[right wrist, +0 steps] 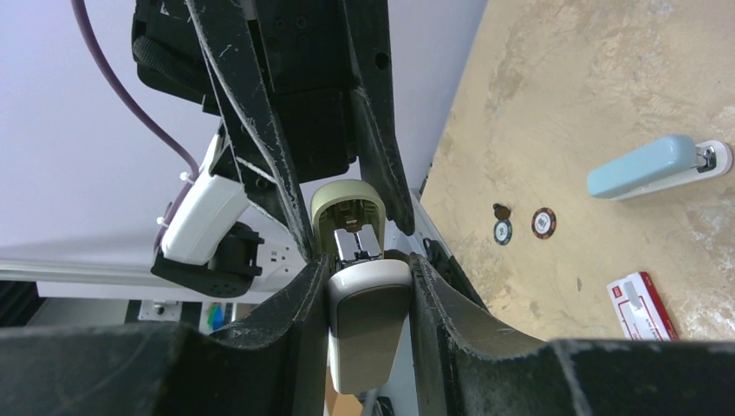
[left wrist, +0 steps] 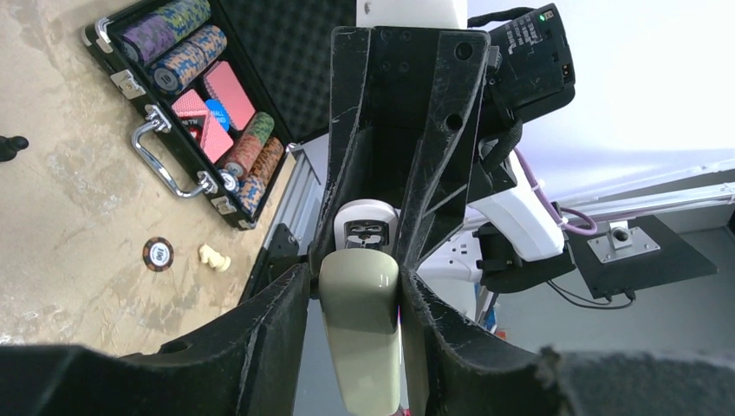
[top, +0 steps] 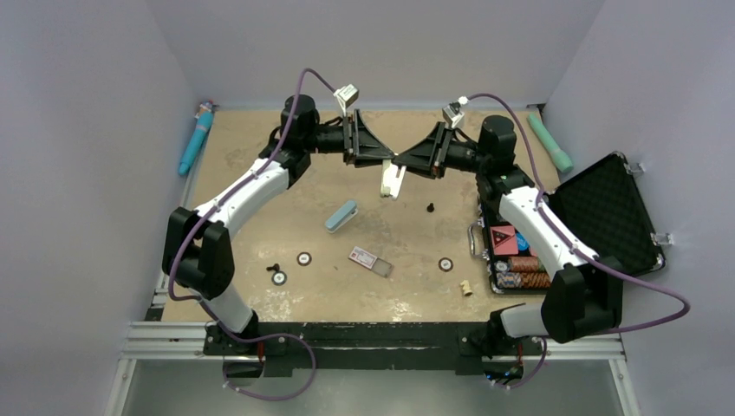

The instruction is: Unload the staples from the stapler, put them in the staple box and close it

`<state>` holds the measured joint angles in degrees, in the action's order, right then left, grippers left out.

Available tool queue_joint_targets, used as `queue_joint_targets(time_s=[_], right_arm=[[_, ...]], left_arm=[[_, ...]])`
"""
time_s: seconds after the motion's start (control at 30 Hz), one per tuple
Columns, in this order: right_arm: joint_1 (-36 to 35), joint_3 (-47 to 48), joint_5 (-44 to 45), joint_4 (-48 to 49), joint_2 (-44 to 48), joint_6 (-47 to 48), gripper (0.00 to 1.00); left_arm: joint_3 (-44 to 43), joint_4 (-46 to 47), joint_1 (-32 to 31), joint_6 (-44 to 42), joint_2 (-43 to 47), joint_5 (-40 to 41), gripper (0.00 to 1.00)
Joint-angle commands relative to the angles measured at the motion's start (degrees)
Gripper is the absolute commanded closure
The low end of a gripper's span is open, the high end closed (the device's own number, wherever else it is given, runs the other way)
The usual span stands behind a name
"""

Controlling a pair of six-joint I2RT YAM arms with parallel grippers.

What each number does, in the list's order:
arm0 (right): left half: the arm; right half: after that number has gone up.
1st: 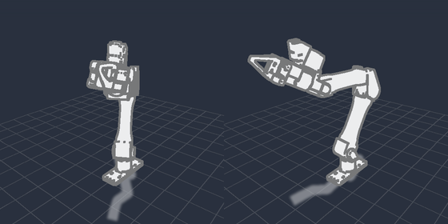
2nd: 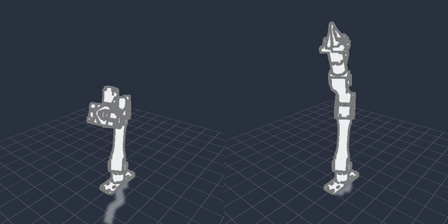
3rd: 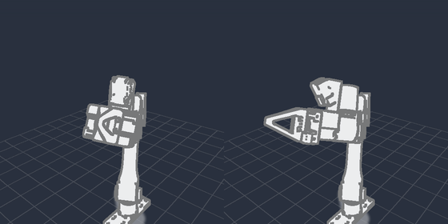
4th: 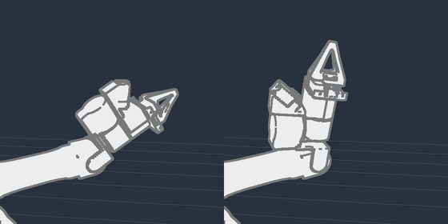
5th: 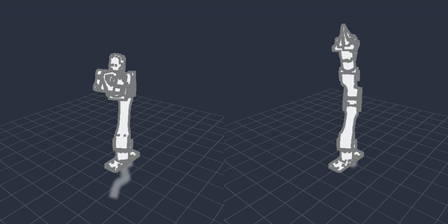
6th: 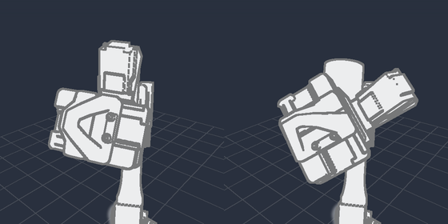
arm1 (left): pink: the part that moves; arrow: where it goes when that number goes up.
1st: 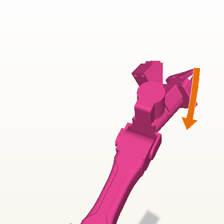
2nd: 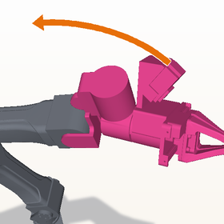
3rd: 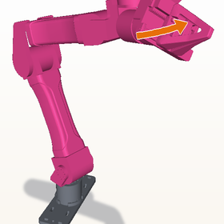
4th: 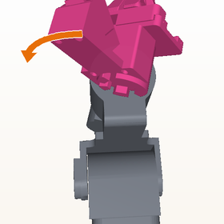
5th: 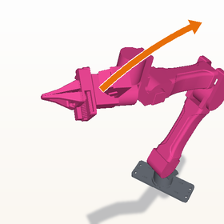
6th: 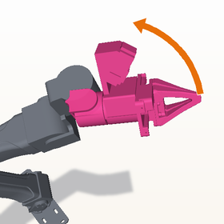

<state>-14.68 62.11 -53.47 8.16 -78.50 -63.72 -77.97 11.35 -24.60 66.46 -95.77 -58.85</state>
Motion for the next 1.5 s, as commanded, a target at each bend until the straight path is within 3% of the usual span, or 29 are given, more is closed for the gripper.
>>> queue_joint_targets(time_s=[0.0,0.1,0.17,0.4,0.7,1.17,1.47], right_arm=[[-0.3,3.1,0.7,3.4,1.0,-1.4,1.0],[-0.2,3.5,0.8,3.4,0.9,-1.5,1.0],[-0.2,3.6,0.7,3.4,1.0,-1.4,1.0],[-0.2,2.0,1.3,2.5,2.3,-0.7,1.0],[3.4,-2.4,3.2,-1.2,5.4,1.1,1.0],[4.1,-4.5,6.5,-4.7,5.1,2.2,1.0],[4.3,-4.6,10.9,-7.1,-2.7,1.9,1.0]], left_arm=[[-0.1,0.8,-0.4,-1.4,1.4,-1.4,0.56],[1.0,0.6,-0.4,-1.6,2.1,-1.2,0.63],[1.2,0.5,-0.4,-1.5,2.3,-1.2,0.75],[0.5,-4.8,-0.4,-3.6,3.1,1.5,1.0],[0.7,-13.6,-0.3,-4.7,1.8,6.1,1.0],[3.6,-12.3,-0.8,-2.3,0.7,9.9,1.0],[3.5,-21.6,-0.7,-3.3,-4.0,16.8,1.0]])
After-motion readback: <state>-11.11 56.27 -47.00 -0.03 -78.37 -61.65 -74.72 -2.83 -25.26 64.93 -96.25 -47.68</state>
